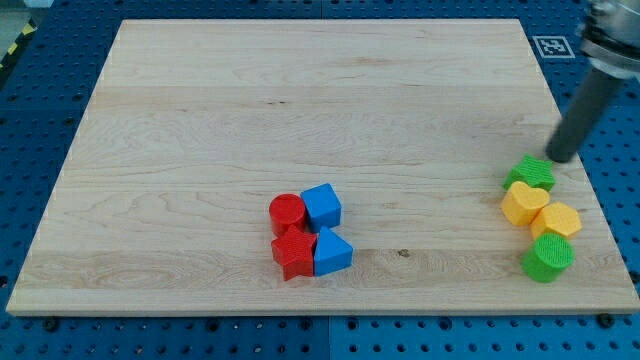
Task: Move your arm towards the green circle
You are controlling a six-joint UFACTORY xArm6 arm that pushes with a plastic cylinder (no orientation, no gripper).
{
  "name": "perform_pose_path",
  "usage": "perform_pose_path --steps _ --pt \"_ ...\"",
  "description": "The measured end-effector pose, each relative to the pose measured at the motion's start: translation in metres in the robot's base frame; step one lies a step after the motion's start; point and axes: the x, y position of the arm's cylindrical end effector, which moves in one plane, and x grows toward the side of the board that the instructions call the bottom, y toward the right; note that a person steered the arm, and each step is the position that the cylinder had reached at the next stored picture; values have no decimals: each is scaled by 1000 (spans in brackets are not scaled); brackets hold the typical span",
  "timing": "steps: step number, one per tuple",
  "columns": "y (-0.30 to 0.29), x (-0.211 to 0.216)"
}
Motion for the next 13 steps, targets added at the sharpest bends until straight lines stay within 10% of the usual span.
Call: perform_pose_path --steps 13 --pt "5 140"
